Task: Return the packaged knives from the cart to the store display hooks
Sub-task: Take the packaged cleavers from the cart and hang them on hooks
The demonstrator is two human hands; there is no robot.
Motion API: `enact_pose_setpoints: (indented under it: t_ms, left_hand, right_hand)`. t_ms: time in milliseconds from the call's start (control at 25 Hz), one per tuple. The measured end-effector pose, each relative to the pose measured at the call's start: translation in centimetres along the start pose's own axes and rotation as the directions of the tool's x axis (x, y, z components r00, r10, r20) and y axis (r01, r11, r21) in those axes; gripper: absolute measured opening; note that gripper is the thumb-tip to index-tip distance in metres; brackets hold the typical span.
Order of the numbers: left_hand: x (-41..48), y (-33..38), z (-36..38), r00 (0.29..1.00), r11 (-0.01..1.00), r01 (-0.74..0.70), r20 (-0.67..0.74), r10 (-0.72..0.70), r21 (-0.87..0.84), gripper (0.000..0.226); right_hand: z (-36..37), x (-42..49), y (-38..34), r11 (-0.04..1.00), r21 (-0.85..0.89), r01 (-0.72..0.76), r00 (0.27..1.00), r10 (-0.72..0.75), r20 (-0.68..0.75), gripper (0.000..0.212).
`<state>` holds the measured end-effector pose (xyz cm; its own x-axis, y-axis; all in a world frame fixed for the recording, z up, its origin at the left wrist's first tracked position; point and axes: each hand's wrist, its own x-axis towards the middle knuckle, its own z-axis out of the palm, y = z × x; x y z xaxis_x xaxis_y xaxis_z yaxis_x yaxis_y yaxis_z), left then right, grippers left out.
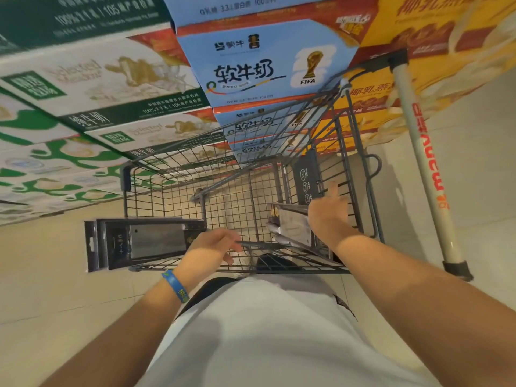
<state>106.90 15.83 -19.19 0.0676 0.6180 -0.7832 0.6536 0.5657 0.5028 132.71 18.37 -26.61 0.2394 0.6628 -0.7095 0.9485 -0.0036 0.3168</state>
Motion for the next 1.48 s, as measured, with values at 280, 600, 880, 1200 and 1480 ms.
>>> enact_pose_setpoints:
  t_ms: [280,600,880,1200,1480]
  left_hand:
    - [0.4,-1.6,-1.2,0.998,0.998,0.05,0.026,-0.049,-0.025,0.021]
    - [-0.4,-2.8,-2.7,0.999,0.997,0.028,-0.013,-0.029,-0.077,0.021]
    - [-1.0,-3.3,-1.6,0.999,0.995,0.046,-0.021,-0.047,-0.084,0.023]
    - [-1.3,-3.2,-1.4,0.999,0.99,0.025,-0.042,-0.031,-0.137,0.023]
    - [-1.9,-2.8,-1.6,0.996,0.992,-0.033,-0.083,0.023,-0.124,0.025]
  right_hand:
    - [1.6,-3.1,-0.2,0.983,-0.181,0.026,0.982,-0.058,-0.177,0.048]
    - [1.2,-2.5,-0.6,0.978,-0.207,-0.028,0.988,-0.003,-0.152,0.041]
    - [1.7,-2.1,-0.5,0.994,-0.104,-0.014,0.989,-0.001,-0.15,0.039]
    - [1.0,-2.1,-0.8,0.975,0.2,0.092,0.993,-0.074,-0.096,0.019]
    - [-0.2,-2.1,0.3,0.947,0.294,0.129,0.986,-0.155,0.069,0.022]
